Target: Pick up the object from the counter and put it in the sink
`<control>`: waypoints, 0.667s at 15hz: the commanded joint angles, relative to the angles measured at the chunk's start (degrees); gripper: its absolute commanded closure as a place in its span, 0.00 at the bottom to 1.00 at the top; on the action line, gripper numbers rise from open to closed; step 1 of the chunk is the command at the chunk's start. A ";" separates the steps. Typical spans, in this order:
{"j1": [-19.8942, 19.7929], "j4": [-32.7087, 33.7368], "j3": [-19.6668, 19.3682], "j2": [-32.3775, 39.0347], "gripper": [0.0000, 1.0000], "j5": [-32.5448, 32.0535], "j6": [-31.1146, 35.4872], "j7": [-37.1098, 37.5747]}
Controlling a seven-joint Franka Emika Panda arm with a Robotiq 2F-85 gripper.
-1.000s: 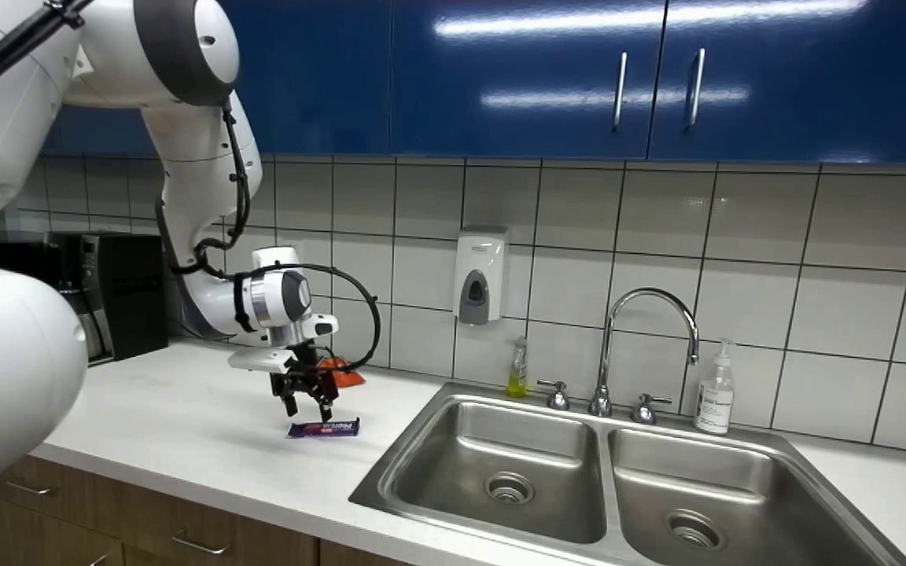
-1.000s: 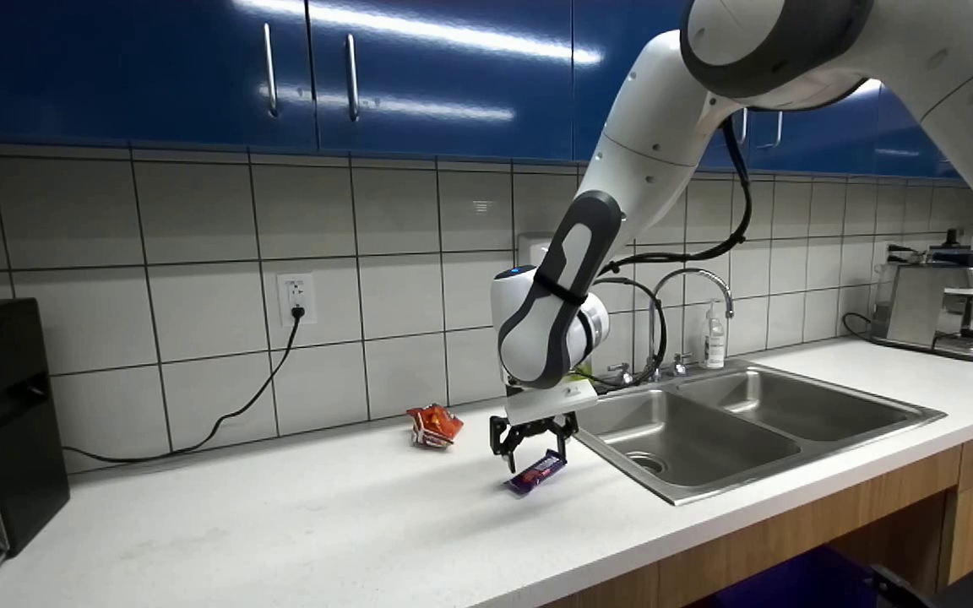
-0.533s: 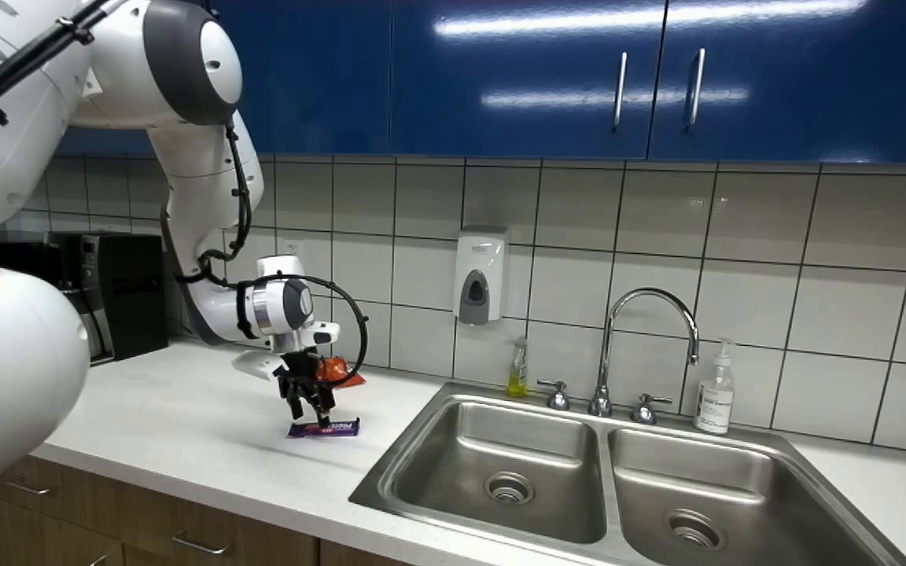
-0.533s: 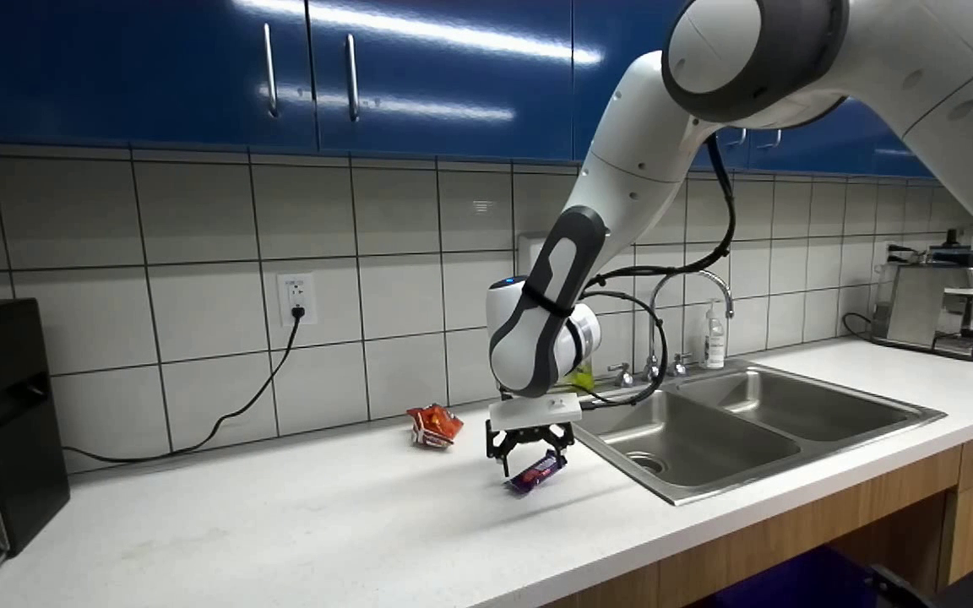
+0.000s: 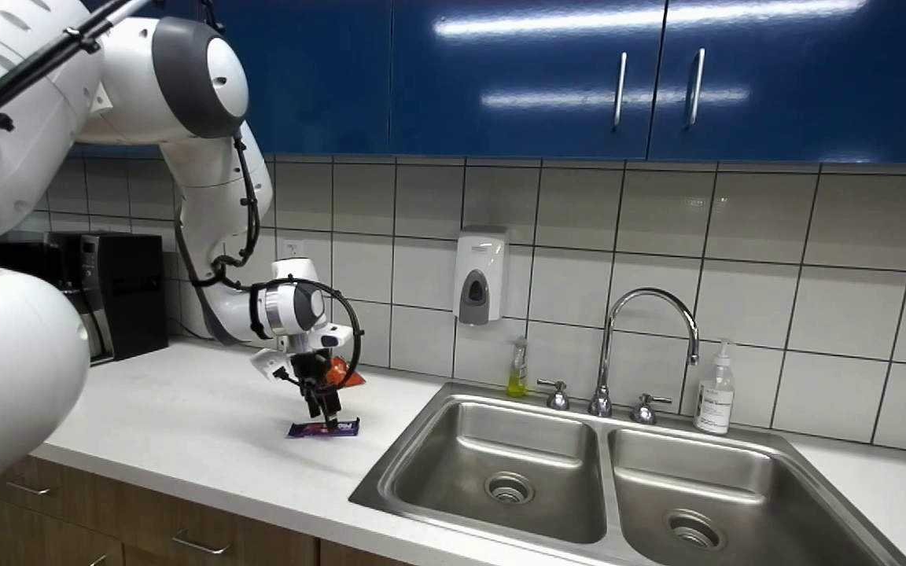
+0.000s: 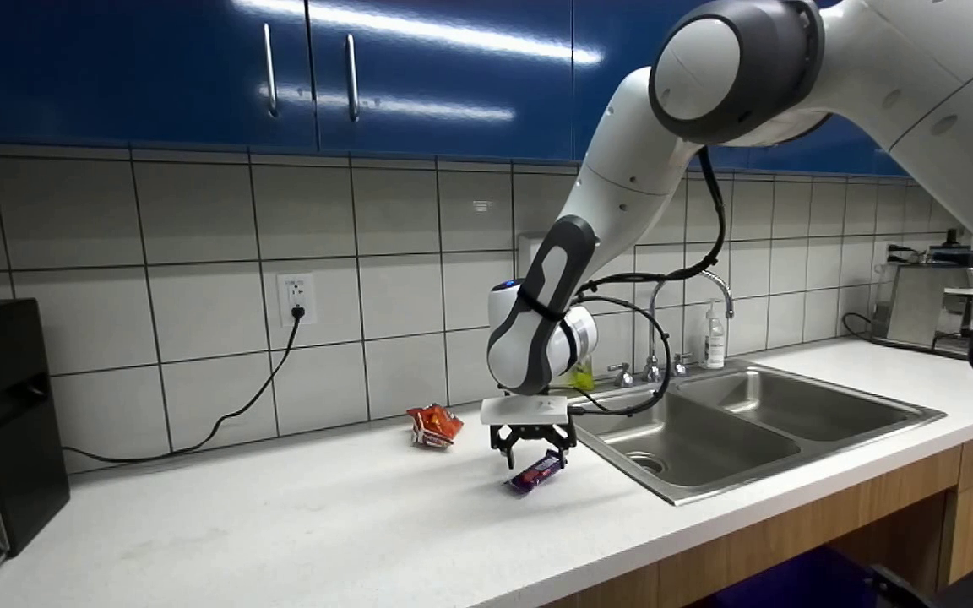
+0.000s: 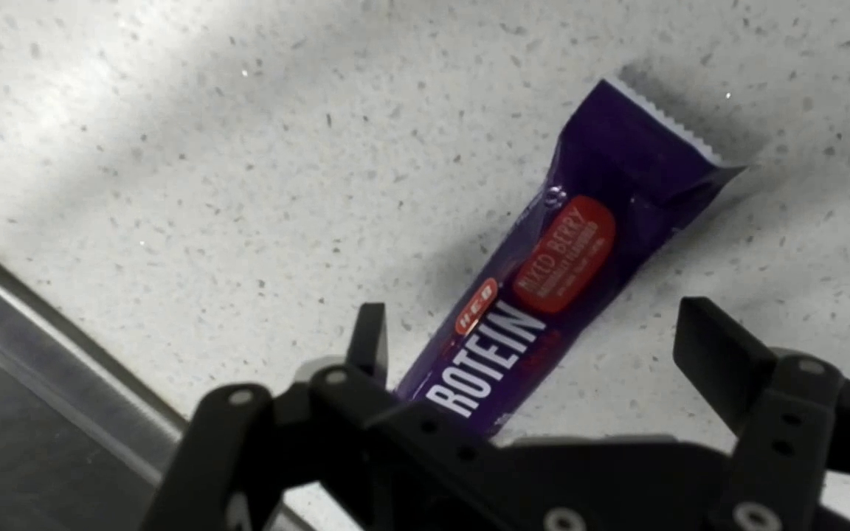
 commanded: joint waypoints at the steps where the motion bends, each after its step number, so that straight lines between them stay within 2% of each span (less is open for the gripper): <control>1: -0.18 3.16 -0.27 1.34 0.00 1.43 -4.38 4.60; 10: -0.83 5.25 -0.32 2.35 0.00 1.06 -6.69 12.43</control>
